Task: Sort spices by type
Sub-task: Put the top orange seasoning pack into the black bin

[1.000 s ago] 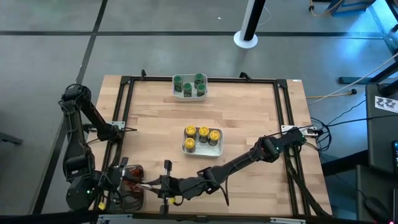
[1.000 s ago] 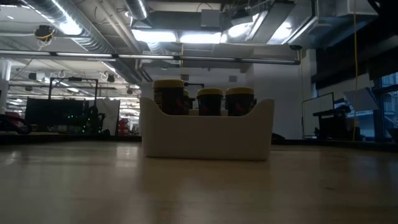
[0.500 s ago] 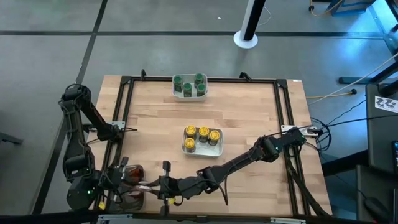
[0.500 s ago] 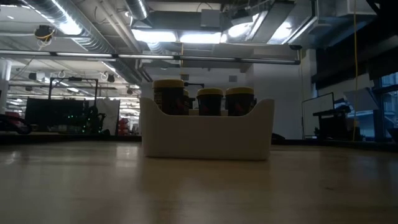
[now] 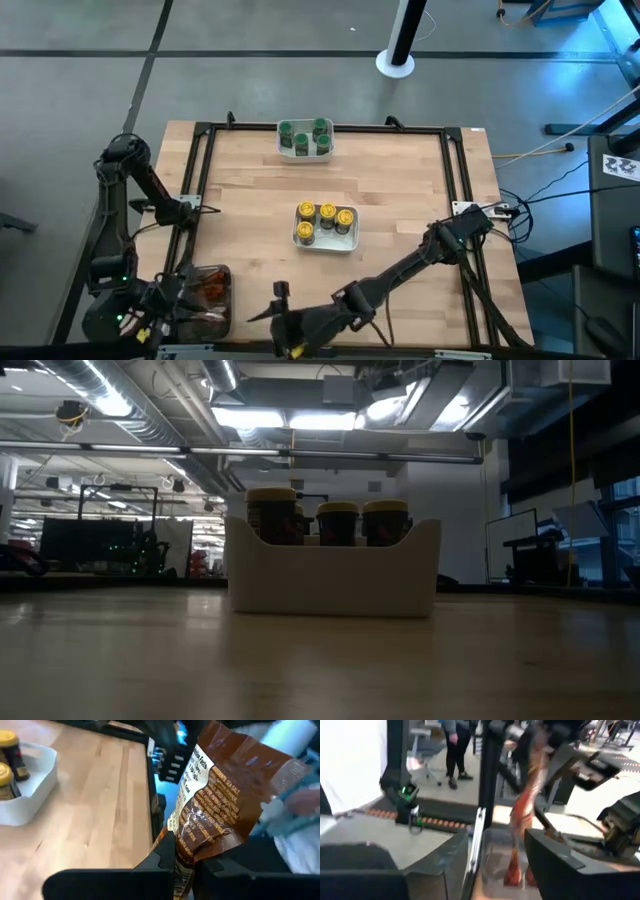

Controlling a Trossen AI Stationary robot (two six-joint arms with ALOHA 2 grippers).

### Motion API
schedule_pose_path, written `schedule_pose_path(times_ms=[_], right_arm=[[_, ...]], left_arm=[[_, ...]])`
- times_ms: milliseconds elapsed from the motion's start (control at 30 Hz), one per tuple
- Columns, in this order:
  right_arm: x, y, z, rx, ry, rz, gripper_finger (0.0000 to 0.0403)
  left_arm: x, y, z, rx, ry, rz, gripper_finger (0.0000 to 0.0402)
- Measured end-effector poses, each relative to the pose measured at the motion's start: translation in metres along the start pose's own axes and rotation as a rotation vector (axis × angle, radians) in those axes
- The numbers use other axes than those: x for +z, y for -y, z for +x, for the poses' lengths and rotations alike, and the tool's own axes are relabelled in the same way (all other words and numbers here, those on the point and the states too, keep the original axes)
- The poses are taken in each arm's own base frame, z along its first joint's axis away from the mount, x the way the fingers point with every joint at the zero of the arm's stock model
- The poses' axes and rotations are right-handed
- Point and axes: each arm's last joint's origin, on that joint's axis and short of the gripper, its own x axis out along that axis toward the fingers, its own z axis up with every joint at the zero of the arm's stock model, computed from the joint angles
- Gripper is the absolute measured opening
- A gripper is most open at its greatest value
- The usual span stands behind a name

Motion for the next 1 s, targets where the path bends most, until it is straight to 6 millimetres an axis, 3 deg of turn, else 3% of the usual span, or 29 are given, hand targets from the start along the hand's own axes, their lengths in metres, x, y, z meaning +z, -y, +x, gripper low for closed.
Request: schedule_pose_path(times_ms=[300,600,767,1000], right_arm=[[-0.020,-0.020,-0.009,-0.009,-0.167,0.032,0.0200],[-0.038,-0.019,-0.005,-0.055,-0.255,0.069,0.0200],[-0.041,-0.019,-0.004,-0.067,-0.257,0.068,0.0200],[-0.041,-0.019,-0.003,-0.067,-0.256,0.065,0.0200]], left_arm=[[-0.033,0.013,0.016,0.036,-0.049,-0.091,0.0012],[-0.054,0.017,0.028,0.046,-0.166,-0.138,0.0012],[-0.058,0.018,0.031,0.048,-0.202,-0.154,0.0012],[-0.078,0.019,0.044,0.090,-0.261,-0.116,0.0012]])
